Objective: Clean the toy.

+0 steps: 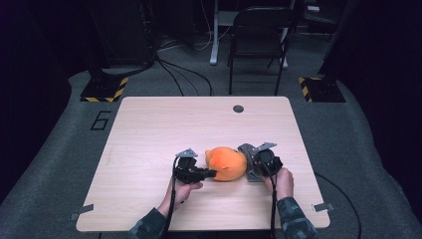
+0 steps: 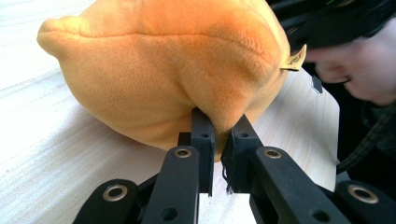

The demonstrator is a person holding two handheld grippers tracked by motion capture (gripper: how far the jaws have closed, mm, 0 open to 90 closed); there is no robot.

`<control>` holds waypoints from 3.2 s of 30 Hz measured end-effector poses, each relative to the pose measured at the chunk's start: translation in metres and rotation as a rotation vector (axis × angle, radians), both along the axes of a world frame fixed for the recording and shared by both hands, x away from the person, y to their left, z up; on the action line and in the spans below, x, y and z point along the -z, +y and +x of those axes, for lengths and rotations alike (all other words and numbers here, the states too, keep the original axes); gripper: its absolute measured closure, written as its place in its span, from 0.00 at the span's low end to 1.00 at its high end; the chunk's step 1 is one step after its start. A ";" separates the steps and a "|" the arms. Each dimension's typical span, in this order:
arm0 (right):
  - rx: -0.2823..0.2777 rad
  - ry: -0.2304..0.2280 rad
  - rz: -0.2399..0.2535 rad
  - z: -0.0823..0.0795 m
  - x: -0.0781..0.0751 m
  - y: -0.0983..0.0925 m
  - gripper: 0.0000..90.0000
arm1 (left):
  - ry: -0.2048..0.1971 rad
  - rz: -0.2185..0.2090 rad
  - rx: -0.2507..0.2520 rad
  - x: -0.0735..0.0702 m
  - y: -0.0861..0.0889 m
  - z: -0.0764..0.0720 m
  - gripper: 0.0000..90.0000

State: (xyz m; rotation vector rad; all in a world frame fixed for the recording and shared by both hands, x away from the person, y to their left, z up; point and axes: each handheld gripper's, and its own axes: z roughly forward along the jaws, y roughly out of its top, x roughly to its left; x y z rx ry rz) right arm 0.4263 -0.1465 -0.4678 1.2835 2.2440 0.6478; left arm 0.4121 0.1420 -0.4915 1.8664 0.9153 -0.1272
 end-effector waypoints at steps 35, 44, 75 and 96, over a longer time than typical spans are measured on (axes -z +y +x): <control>-0.200 -0.120 0.046 -0.039 -0.042 0.057 0.84 | -0.359 0.314 -0.026 -0.018 -0.010 -0.021 0.38; -0.194 -0.118 0.064 -0.036 -0.043 0.057 0.84 | -0.522 0.479 0.051 -0.001 -0.014 -0.020 0.21; -0.189 -0.102 0.134 -0.033 -0.045 0.047 0.84 | -0.730 0.514 0.087 0.028 -0.023 -0.010 0.82; 0.146 -0.047 0.091 -0.012 -0.008 -0.076 0.83 | -0.729 0.510 0.083 0.031 -0.021 -0.008 0.83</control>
